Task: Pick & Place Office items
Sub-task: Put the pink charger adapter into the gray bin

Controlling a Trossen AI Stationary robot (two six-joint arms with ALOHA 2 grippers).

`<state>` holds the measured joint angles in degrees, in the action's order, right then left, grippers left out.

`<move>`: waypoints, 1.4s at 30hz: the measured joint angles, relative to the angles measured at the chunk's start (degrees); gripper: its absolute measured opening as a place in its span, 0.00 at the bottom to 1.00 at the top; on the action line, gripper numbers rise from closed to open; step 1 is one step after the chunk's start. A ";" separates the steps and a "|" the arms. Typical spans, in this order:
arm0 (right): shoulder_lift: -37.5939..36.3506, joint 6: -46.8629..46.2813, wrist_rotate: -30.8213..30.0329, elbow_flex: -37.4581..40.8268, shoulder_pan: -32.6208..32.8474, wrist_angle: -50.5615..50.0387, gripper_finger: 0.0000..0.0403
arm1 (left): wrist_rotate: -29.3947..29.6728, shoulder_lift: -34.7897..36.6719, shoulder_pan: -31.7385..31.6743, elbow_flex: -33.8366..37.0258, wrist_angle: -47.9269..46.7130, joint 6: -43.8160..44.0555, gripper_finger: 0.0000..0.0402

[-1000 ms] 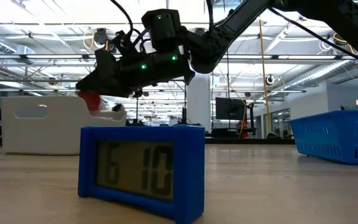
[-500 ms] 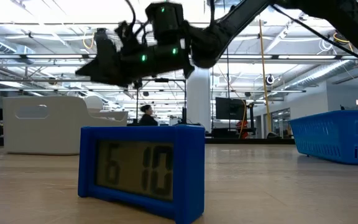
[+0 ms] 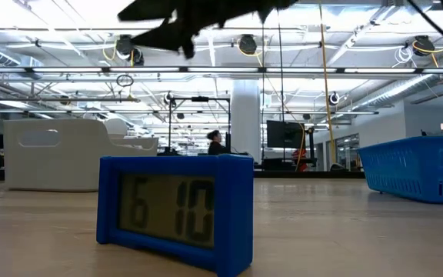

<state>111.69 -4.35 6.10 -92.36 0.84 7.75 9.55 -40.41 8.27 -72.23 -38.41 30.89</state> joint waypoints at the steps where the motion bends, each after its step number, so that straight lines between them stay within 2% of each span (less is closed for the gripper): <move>1: -1.40 -0.26 -0.17 0.00 0.32 -2.02 0.66 | -0.74 -0.41 0.00 0.00 0.07 -0.07 0.60; 9: -13.22 -0.85 -2.21 0.00 3.58 -14.20 0.66 | -2.10 -5.45 0.04 0.02 0.01 0.51 0.60; 13: -17.67 -1.65 -5.83 -0.02 5.79 -17.77 0.66 | -2.20 -7.60 0.02 0.02 0.02 0.21 0.60; 16: -18.72 -2.75 -7.86 -0.02 7.44 -20.28 0.66 | -2.38 -8.67 0.02 0.02 1.22 -0.40 0.60; 20: -18.65 -7.25 -8.92 0.00 9.83 -22.43 0.66 | -5.49 -9.67 0.00 0.02 1.55 -0.79 0.60; 23: -18.88 -10.62 -14.90 0.00 11.97 -22.83 0.66 | -9.53 -11.00 0.15 0.02 1.53 -0.34 0.60; 28: -18.81 -11.92 -34.09 0.00 15.55 -25.13 0.66 | -16.31 -14.04 1.89 0.02 1.57 -1.14 0.60; 31: -19.81 -16.66 -41.10 0.00 17.06 -28.16 0.66 | -21.68 -16.12 2.60 0.02 0.17 -1.93 0.60; 34: -20.14 -21.90 -45.37 -0.04 18.11 -29.94 0.66 | -26.39 -18.32 3.51 0.02 -1.04 -2.07 0.60; 37: -20.22 -23.34 -46.93 0.02 19.36 -31.52 0.66 | -29.59 -20.68 5.21 -0.06 -1.44 -3.36 0.60; 42: -20.70 -26.47 -48.00 -0.04 20.82 -35.05 0.66 | -27.19 -26.17 10.13 -6.41 -4.04 -11.95 0.60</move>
<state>90.99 -30.81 -41.91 -92.40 21.66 -27.29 -17.64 -66.58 18.41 -78.63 -42.45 18.94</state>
